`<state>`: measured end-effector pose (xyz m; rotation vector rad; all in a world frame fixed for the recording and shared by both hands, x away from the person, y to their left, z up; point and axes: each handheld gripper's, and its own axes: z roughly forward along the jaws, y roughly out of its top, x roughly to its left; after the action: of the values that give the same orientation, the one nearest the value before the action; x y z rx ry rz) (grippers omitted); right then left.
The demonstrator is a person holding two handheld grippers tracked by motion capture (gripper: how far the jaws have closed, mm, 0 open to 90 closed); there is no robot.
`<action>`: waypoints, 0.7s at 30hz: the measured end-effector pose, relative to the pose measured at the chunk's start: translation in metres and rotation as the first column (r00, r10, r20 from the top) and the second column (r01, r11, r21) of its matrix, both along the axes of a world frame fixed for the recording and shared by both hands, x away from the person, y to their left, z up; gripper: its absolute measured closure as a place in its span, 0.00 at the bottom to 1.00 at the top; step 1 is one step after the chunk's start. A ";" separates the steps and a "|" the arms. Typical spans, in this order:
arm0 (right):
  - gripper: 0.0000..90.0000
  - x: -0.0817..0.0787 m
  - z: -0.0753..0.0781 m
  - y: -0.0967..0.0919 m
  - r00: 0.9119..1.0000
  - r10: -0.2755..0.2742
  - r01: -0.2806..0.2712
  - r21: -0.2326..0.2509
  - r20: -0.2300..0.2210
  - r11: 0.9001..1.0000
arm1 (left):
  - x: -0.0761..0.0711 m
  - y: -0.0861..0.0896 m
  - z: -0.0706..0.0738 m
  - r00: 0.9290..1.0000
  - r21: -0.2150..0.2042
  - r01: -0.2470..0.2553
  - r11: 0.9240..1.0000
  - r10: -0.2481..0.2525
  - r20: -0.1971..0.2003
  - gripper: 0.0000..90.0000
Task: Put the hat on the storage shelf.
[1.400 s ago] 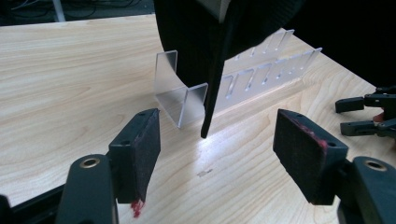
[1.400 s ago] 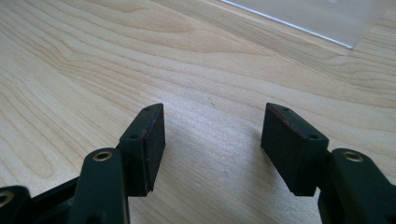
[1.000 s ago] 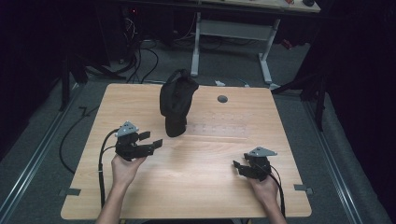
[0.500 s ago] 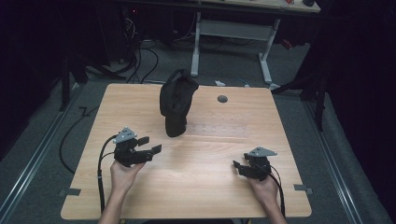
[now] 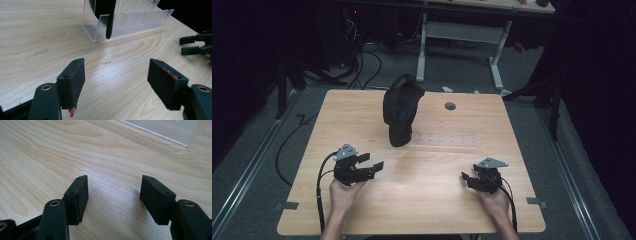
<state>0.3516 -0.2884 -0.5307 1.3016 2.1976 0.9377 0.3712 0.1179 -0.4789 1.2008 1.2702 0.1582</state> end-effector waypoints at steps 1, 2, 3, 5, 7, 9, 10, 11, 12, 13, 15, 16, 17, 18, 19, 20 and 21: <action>0.44 0.000 0.000 0.000 1.000 0.002 -0.002 -0.001 0.001 1.000 | 0.000 0.000 -0.001 1.000 -0.001 -0.002 1.000 0.002 0.000 0.34; 0.44 0.000 0.000 0.000 1.000 0.001 -0.001 -0.001 0.001 1.000 | -0.001 0.000 -0.002 1.000 0.005 -0.007 1.000 0.007 0.002 0.34; 0.44 0.000 0.000 0.000 1.000 0.001 -0.001 -0.001 0.001 1.000 | -0.001 0.001 -0.004 1.000 0.004 -0.008 1.000 0.008 0.004 0.34; 0.44 0.000 0.000 0.000 1.000 0.001 -0.001 -0.001 0.001 1.000 | -0.001 0.001 -0.005 1.000 -0.004 -0.008 1.000 0.008 -0.006 0.34; 0.44 0.000 0.000 0.000 1.000 0.002 -0.002 -0.001 0.001 1.000 | -0.001 -0.001 -0.007 1.000 0.011 -0.005 1.000 0.005 -0.010 0.34; 0.44 0.000 0.000 0.000 1.000 0.002 -0.002 -0.001 0.001 1.000 | -0.002 -0.003 -0.010 1.000 0.014 -0.002 1.000 0.002 -0.012 0.34; 0.44 0.000 0.000 0.000 1.000 0.003 -0.003 -0.002 0.003 1.000 | -0.002 -0.003 -0.011 1.000 0.016 -0.001 1.000 0.001 -0.017 0.34; 0.44 0.000 0.000 0.000 1.000 0.001 -0.001 -0.001 0.002 1.000 | -0.002 -0.004 -0.013 1.000 0.019 -0.003 1.000 0.003 -0.017 0.34; 0.44 0.000 0.000 0.000 1.000 0.002 -0.002 -0.002 0.003 1.000 | -0.002 -0.004 -0.015 1.000 0.018 -0.006 1.000 0.006 -0.022 0.34; 0.44 0.000 0.000 0.000 1.000 0.001 -0.001 -0.001 0.002 1.000 | -0.003 -0.005 -0.017 1.000 0.023 -0.005 1.000 0.006 -0.027 0.34; 0.44 0.000 0.000 0.000 1.000 0.002 -0.002 -0.002 0.003 1.000 | -0.003 -0.005 -0.020 0.999 0.027 -0.009 1.000 0.010 -0.032 0.34; 0.44 0.000 0.000 0.000 1.000 -0.001 0.001 0.001 -0.001 1.000 | -0.003 -0.006 -0.022 0.999 0.031 -0.009 0.999 0.010 -0.033 0.34; 0.44 0.000 0.000 0.000 1.000 0.000 0.000 0.001 -0.001 1.000 | -0.002 -0.006 -0.023 0.999 0.035 -0.008 0.999 0.009 -0.040 0.34; 0.44 0.000 0.000 0.000 1.000 0.001 -0.001 0.000 0.000 1.000 | -0.002 -0.007 -0.024 0.999 0.044 -0.006 0.999 0.008 -0.044 0.33; 0.44 0.000 0.000 0.000 1.000 0.001 -0.001 -0.001 0.001 1.000 | -0.002 -0.008 -0.025 0.999 0.052 -0.005 0.999 0.008 -0.044 0.33; 0.44 0.000 0.000 0.000 1.000 0.001 -0.001 -0.001 0.001 1.000 | -0.002 -0.009 -0.026 0.999 0.057 -0.005 0.998 0.008 -0.044 0.33; 0.44 0.000 0.000 0.000 1.000 0.001 -0.001 -0.001 0.001 1.000 | -0.002 -0.010 -0.027 0.999 0.058 -0.006 0.998 0.009 -0.044 0.33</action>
<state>0.3516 -0.2883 -0.5308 1.2995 2.1980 0.9375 0.3696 0.1078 -0.5055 1.2555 1.3171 0.1759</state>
